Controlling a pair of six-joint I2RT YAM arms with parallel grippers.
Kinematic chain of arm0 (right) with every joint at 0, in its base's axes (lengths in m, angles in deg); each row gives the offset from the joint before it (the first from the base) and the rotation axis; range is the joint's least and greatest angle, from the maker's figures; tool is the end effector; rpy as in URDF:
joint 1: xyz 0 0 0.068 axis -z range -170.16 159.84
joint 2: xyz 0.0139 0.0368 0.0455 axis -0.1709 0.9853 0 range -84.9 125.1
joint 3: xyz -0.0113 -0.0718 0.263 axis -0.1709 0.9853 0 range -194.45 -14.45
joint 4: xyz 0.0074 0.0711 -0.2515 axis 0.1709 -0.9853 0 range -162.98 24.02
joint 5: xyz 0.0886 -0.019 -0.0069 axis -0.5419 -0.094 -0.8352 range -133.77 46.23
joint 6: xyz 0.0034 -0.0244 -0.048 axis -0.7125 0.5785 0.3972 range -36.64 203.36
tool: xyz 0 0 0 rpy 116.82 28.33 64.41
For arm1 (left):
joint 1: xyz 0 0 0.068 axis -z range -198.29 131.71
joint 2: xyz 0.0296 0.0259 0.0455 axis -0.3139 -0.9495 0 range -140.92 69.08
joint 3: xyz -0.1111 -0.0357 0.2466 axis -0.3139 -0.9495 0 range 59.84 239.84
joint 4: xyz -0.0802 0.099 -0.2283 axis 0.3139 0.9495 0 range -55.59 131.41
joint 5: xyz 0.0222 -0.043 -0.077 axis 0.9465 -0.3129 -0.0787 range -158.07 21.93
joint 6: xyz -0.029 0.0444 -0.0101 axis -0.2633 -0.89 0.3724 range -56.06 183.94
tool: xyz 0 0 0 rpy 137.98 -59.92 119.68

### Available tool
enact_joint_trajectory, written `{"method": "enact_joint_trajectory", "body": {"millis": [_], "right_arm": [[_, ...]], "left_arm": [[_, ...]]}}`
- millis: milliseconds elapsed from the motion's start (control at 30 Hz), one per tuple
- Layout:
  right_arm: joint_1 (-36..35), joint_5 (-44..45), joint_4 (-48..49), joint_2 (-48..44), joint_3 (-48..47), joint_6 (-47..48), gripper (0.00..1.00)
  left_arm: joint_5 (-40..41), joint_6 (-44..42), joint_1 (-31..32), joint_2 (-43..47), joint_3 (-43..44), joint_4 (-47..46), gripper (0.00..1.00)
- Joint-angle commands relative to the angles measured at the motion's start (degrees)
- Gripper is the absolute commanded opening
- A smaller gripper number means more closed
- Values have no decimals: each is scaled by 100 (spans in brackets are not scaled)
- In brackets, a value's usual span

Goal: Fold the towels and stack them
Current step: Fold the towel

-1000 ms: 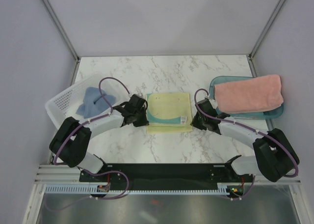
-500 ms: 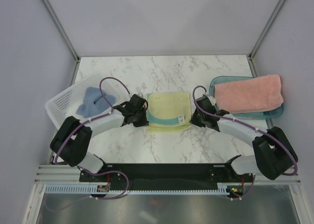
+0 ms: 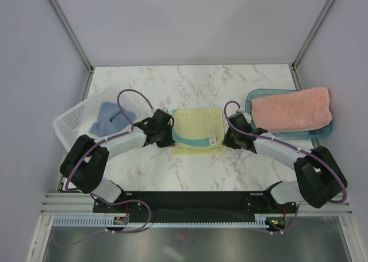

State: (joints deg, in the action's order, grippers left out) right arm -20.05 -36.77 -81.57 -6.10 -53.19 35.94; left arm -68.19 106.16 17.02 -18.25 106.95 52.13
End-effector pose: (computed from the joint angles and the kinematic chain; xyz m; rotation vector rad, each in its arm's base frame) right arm 0.2246 0.1241 0.1705 0.4403 2.5368 0.3741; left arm 0.2380 -0.1686 0.1719 -0.1597 2.6610 -0.4818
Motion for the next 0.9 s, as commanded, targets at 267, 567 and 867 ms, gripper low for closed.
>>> {"method": "enact_joint_trajectory", "body": {"millis": [267, 567, 867], "right_arm": [[-17, -164, 48, -163, -186, 163, 0], [-17, -217, -303, -541, -415, 505, 0], [-17, -322, -726, -1218, -127, 585, 0]], "left_arm": [[38, -135, -7, 67, 211, 30, 2], [-225, -187, 29, 322, 333, 188, 2], [-392, -135, 292, 629, 194, 575, 2]]}}
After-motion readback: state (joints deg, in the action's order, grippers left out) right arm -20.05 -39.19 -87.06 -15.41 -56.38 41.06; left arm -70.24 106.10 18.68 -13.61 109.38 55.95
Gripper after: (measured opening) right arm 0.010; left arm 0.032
